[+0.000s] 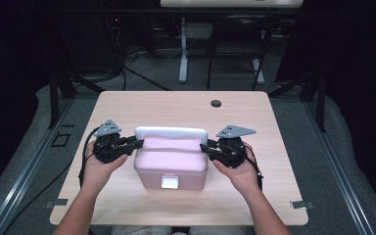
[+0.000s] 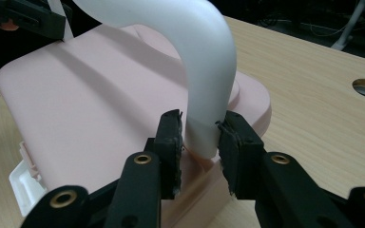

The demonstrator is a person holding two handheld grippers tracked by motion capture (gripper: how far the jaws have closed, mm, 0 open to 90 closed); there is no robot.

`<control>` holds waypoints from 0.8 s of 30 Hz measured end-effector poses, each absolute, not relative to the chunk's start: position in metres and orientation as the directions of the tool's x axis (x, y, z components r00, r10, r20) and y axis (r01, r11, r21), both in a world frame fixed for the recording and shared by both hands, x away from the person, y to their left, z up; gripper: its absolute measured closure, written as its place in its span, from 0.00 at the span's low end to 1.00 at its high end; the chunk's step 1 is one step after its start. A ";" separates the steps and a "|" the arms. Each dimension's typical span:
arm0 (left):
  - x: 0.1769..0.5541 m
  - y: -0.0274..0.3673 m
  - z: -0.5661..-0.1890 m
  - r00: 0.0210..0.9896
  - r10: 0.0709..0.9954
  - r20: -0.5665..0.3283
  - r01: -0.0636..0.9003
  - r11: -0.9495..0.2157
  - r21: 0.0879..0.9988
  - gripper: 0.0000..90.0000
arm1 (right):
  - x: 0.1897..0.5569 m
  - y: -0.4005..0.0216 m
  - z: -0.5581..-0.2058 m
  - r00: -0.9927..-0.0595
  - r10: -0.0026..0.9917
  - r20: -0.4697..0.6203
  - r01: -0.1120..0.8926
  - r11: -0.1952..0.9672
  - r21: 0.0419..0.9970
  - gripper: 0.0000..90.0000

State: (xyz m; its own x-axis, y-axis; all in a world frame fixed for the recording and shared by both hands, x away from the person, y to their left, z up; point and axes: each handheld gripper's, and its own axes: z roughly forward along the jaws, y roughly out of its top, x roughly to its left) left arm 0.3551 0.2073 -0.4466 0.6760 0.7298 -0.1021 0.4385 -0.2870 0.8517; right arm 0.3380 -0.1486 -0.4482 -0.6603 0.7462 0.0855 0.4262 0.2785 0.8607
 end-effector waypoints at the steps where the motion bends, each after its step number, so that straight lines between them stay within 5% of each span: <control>1: 0.355 0.207 -0.447 0.678 0.729 -0.098 0.435 -0.290 0.852 0.81 | 0.338 -0.149 -0.448 -0.661 0.746 0.088 0.427 0.278 0.860 0.77; 24: 0.343 0.201 -0.441 0.698 0.713 -0.060 0.434 -0.355 0.828 0.81 | 0.334 -0.153 -0.449 -0.673 0.733 0.098 0.437 0.288 0.852 0.81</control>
